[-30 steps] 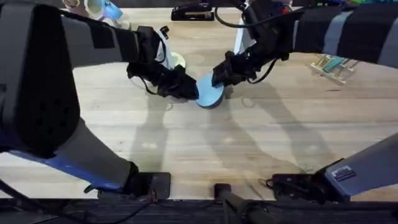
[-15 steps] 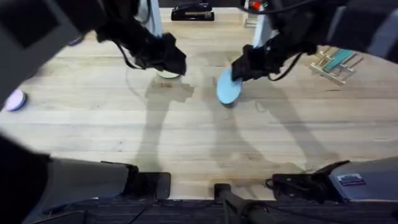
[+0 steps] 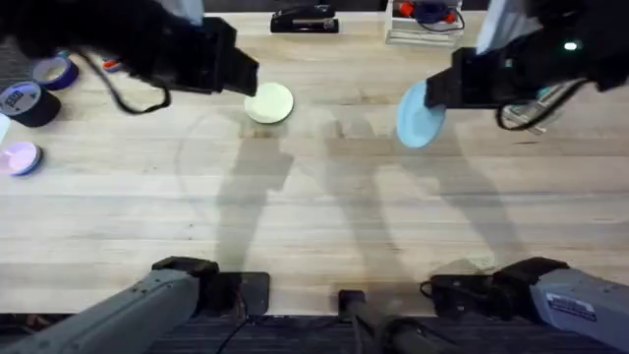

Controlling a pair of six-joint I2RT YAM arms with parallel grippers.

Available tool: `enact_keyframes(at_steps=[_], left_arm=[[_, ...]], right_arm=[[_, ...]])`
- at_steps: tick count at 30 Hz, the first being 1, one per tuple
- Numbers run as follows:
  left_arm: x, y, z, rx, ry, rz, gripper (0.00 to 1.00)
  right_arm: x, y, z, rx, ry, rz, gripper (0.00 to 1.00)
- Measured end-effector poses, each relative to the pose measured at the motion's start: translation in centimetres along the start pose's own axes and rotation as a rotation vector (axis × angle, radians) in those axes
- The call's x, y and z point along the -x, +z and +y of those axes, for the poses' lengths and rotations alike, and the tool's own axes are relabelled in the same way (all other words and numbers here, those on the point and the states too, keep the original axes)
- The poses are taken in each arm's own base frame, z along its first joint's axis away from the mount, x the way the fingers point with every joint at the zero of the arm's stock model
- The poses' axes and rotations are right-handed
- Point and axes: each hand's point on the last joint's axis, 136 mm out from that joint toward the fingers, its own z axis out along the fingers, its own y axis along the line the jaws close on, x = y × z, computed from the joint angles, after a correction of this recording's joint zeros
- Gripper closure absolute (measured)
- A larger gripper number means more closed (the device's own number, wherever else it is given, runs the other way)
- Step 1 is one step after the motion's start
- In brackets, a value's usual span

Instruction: Pick up the plates from the table one by one and place each into a slot on the dish rack.

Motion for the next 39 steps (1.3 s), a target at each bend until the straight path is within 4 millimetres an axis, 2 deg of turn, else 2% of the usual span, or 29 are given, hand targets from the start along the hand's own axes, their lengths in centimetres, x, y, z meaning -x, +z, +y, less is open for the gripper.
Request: enact_keyframes(at_steps=[5, 11, 23, 24, 25, 29, 30, 32, 39], left_arm=[[-1.2, -2.5, 0.1, 0.057, 0.013, -0.041, 0.959], [-2.6, -4.5, 0.1, 0.096, 0.023, -0.069, 0.960], [-3.5, -6.3, -0.2, 0.116, 0.039, -0.119, 0.949], [-3.5, -6.3, -0.2, 0.116, 0.039, -0.120, 0.916], [-3.4, -6.3, -0.2, 0.118, 0.043, -0.119, 0.793], [-3.5, -6.3, -0.2, 0.119, 0.042, -0.118, 0.167], [-3.5, -6.3, -0.2, 0.118, 0.040, -0.119, 0.053], [-3.5, -6.3, -0.2, 0.119, 0.042, -0.118, 0.011], [-3.5, -6.3, -0.2, 0.119, 0.042, -0.118, 0.008]], right_arm=[[0.4, -2.9, -1.0, -0.047, -0.010, -0.096, 0.972], [0.7, -6.0, -1.5, -0.061, -0.012, -0.200, 0.972], [-1.5, -11.0, -5.4, -0.241, 0.010, -0.307, 0.971], [-1.6, -11.3, -5.6, -0.249, 0.011, -0.316, 0.971], [-1.7, -11.6, -5.8, -0.256, 0.013, -0.326, 0.972], [-1.8, -12.4, -6.1, -0.267, 0.019, -0.354, 0.971], [-1.8, -12.5, -6.1, -0.269, 0.020, -0.357, 0.971], [-1.8, -12.6, -6.2, -0.274, 0.020, -0.359, 0.971], [-1.9, -12.6, -6.3, -0.278, 0.021, -0.357, 0.971]])
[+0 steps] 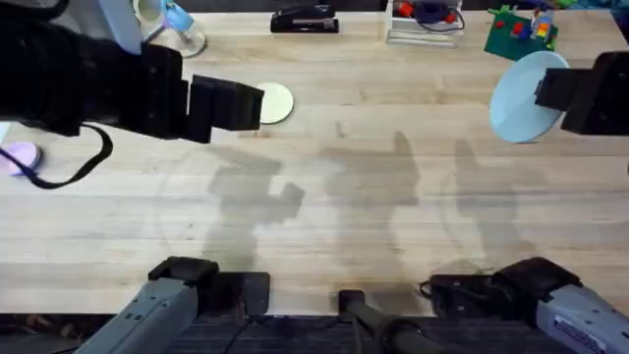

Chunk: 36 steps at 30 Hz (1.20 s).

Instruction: Pick up the plates from the table one by one and place each into a slot on the dish rack.

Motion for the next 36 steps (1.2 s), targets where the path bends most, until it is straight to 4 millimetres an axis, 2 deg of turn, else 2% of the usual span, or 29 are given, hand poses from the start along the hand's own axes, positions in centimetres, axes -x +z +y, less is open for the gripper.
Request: enact_keyframes(at_steps=[7, 15, 23, 36], left_arm=[[0.0, 0.0, 0.0, 0.000, 0.000, 0.000, 0.007], [0.0, 0.0, 0.0, 0.000, 0.000, 0.000, 0.007], [0.0, 0.0, 0.0, 0.000, 0.000, 0.000, 0.006], [0.0, 0.0, 0.0, 0.000, 0.000, 0.000, 0.007]], right_arm=[[0.0, 0.0, 0.0, 0.000, 0.005, 0.000, 0.971], [0.0, 0.0, -0.5, -0.028, 0.129, -0.004, 0.971], [0.0, -0.1, -2.1, -0.120, 0.250, -0.024, 0.971], [0.5, -0.9, -5.9, -0.324, 0.325, -0.101, 0.972]])
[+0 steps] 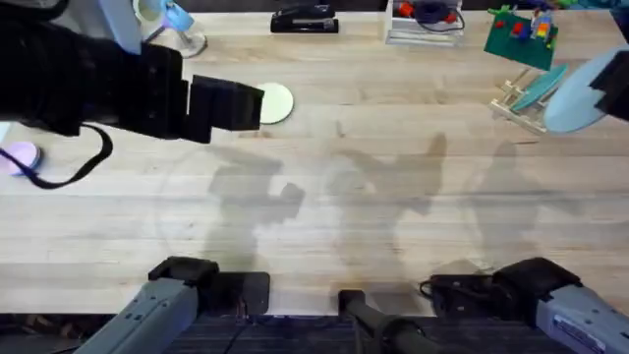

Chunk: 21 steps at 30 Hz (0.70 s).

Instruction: Pick up the plates from the table one by one and place each into a slot on the dish rack.

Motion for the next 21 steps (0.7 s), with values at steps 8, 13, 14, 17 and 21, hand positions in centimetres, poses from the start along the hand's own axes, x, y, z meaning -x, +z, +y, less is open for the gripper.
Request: enact_keyframes(at_steps=[8, 13, 14, 17, 21], left_arm=[[0.0, 0.0, 0.0, 0.000, 0.000, 0.000, 0.008], [0.0, 0.0, 0.0, 0.000, 0.000, 0.000, 0.008], [0.0, 0.0, 0.0, 0.000, 0.000, 0.000, 0.008], [0.0, 0.0, 0.0, 0.000, 0.000, 0.000, 0.008], [0.0, 0.0, 0.0, 0.000, 0.000, 0.000, 0.008]], right_arm=[[-0.1, 0.4, -2.5, -0.102, 0.057, 0.010, 0.972], [-0.3, 0.4, -2.9, -0.116, 0.052, 0.022, 0.972], [-0.3, 0.4, -2.9, -0.117, 0.052, 0.022, 0.972], [-0.3, 0.4, -2.9, -0.116, 0.053, 0.022, 0.972], [-0.3, 0.4, -2.9, -0.116, 0.056, 0.022, 0.972]])
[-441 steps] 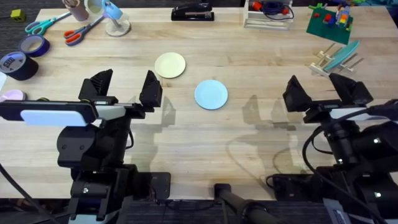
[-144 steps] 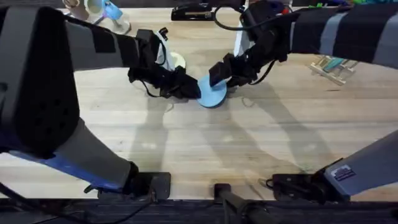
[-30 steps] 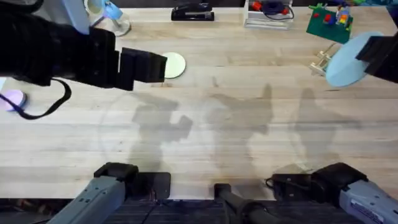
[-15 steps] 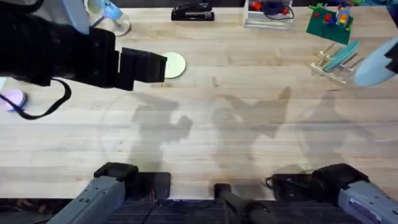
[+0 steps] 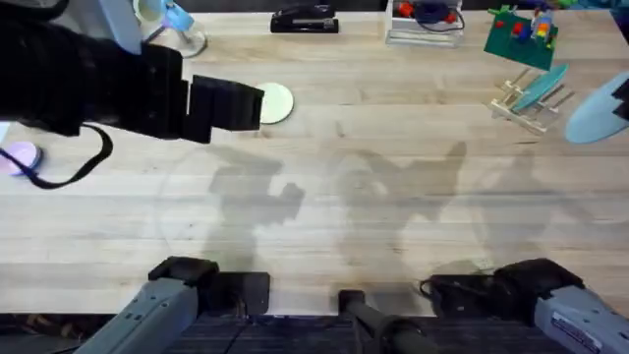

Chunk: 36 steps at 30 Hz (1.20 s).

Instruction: Pick up the plates from the table one by one and place each into a slot on the dish rack.

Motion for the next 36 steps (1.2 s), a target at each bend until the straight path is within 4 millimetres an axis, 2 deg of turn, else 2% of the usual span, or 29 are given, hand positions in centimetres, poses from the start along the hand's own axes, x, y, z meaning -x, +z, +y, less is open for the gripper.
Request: enact_keyframes(at_steps=[11, 25, 36], left_arm=[[0.0, 0.0, 0.0, 0.000, 0.000, 0.000, 0.008], [0.0, 0.0, 0.0, 0.000, 0.000, 0.000, 0.007], [0.0, 0.0, 0.0, 0.000, 0.000, 0.000, 0.007]], right_arm=[[0.0, 0.5, -0.2, -0.024, 0.005, 0.010, 0.972], [1.5, 4.6, -0.3, -0.148, 0.025, 0.041, 0.972], [1.8, 6.3, -0.1, -0.179, 0.024, 0.055, 0.972]])
